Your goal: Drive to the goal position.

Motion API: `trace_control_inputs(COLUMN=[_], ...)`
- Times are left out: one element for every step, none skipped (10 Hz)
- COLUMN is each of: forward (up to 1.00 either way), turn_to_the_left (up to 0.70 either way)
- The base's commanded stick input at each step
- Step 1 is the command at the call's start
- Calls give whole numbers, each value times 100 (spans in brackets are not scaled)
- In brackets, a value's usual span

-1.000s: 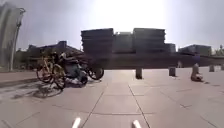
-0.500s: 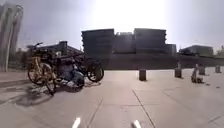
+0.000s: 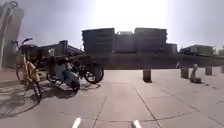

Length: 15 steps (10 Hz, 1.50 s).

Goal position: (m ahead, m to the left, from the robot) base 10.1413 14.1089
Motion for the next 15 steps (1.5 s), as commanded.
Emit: trace_control_inputs(forward=[100, 100, 100, 100, 100, 100, 100, 100, 100, 100, 100, 100, 100, 100, 100], turn_to_the_left=[-13, 0, -26, -40, -40, -33, -8, 0, 0, 0, 0, 0, 0, 0, 15])
